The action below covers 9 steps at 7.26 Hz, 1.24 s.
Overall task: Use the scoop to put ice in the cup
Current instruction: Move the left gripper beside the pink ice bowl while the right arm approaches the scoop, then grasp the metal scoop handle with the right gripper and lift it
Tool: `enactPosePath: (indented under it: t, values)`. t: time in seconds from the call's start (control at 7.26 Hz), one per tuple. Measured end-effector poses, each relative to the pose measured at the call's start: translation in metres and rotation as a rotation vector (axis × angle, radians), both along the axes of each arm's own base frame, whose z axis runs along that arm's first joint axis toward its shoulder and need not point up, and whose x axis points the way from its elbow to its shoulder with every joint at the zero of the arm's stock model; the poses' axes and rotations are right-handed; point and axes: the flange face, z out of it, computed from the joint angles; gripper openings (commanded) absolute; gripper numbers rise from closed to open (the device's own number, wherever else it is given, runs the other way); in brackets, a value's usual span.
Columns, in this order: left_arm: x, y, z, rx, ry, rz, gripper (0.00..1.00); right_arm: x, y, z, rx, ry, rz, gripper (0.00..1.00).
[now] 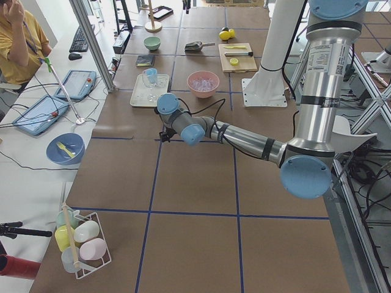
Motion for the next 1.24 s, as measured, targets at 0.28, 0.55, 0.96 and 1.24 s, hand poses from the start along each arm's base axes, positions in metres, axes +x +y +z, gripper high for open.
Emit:
enactPosePath:
  t: [0.28, 0.55, 0.96, 1.24]
  values:
    - [0.088, 0.019, -0.035, 0.196, 0.105, 0.128, 1.0, -0.019, 0.003, -0.016, -0.043, -0.029, 0.015, 1.0]
    - [0.168, 0.037, -0.08, 0.308, 0.148, 0.164, 1.0, -0.047, 0.012, -0.047, -0.084, -0.057, 0.03, 1.0]
    - [0.249, 0.077, -0.113, 0.303, 0.171, 0.194, 1.0, -0.087, 0.058, -0.088, -0.129, -0.069, 0.025, 1.0]
    - [0.266, 0.089, -0.123, 0.31, 0.183, 0.208, 1.0, -0.143, 0.102, -0.127, -0.177, -0.019, 0.077, 1.0]
